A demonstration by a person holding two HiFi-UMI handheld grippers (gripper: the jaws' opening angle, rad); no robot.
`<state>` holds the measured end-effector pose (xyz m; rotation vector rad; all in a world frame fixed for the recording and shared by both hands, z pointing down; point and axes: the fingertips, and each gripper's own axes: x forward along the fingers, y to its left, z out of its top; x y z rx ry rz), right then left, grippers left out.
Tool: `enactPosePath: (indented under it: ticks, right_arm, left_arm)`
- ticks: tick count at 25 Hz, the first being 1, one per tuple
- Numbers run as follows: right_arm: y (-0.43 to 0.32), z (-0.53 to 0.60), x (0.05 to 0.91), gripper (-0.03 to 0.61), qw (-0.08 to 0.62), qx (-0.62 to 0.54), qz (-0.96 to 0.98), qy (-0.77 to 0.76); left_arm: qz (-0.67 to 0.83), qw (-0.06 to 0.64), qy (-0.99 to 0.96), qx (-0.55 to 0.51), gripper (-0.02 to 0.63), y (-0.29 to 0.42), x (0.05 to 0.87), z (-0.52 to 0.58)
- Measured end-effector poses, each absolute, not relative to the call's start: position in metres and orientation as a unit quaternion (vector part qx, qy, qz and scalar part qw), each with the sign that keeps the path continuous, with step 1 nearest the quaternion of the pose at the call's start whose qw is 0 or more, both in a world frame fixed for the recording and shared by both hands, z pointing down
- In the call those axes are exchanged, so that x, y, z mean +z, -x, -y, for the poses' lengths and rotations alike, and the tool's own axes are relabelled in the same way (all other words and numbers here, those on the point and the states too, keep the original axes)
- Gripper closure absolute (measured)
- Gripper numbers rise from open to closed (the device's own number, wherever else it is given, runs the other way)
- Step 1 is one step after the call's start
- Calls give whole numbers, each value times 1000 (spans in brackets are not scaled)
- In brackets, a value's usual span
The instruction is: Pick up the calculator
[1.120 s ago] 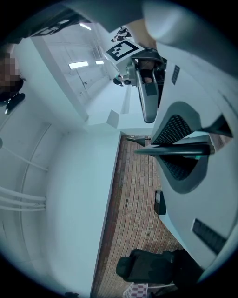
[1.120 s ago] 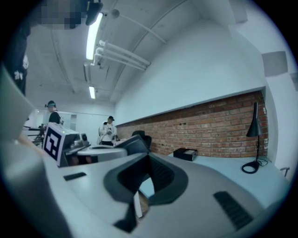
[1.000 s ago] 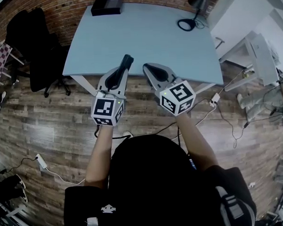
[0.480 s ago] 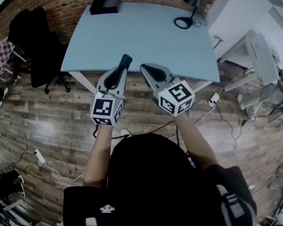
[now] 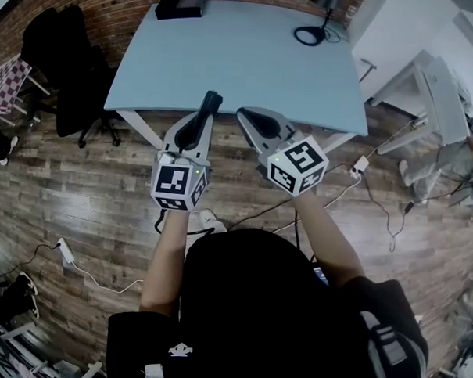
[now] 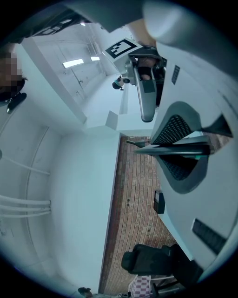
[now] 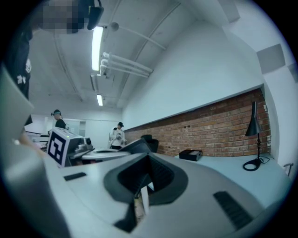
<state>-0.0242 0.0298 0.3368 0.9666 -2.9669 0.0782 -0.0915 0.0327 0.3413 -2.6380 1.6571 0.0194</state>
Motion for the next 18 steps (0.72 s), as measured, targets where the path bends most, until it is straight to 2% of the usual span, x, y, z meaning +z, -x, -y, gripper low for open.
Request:
enactPosePath:
  ticks: [18]
  right_arm:
    - [7, -50, 339, 574, 3, 31, 948, -318]
  left_arm:
    - [-533, 10, 846, 6, 546, 79, 347, -50]
